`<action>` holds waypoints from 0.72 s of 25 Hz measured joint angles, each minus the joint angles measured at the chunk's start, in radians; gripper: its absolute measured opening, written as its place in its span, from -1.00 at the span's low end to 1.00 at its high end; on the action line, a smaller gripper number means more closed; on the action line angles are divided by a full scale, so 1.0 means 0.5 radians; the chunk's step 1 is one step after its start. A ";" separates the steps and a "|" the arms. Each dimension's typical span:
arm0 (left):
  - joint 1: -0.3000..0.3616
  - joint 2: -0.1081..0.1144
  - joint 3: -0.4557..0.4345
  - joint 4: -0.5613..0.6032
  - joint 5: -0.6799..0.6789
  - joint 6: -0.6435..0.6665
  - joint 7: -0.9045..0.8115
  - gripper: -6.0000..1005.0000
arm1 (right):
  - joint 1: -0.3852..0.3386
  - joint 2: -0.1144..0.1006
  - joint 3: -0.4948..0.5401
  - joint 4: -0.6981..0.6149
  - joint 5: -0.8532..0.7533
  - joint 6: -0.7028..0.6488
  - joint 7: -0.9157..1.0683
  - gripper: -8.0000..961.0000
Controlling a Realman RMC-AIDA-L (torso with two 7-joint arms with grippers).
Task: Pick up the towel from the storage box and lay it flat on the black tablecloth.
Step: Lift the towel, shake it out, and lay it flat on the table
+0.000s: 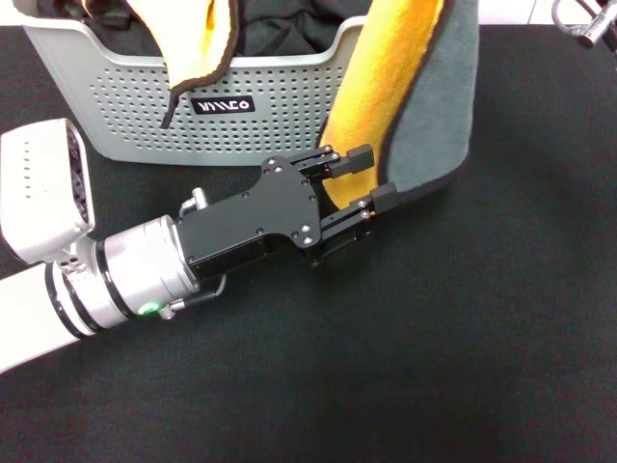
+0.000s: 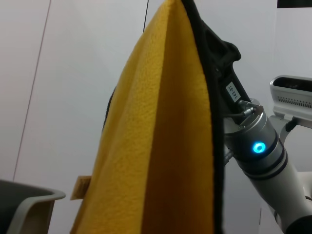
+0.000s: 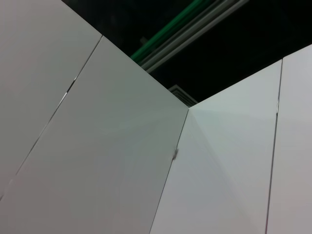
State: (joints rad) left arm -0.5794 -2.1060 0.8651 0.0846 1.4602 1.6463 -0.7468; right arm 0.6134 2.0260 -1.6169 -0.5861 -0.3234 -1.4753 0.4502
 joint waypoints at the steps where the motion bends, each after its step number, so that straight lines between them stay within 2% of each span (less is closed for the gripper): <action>1: 0.000 0.000 0.000 0.000 0.000 0.000 -0.003 -0.02 | 0.008 0.001 -0.002 0.010 0.002 0.001 -0.004 -0.90; 18: -0.016 0.000 0.000 -0.001 -0.013 -0.008 -0.084 -0.02 | 0.050 0.004 -0.019 0.035 0.014 0.025 -0.051 -0.88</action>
State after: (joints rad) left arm -0.5876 -2.1059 0.8652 0.0843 1.4540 1.6422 -0.7887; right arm 0.6382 2.0279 -1.6264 -0.5688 -0.3161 -1.4629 0.4249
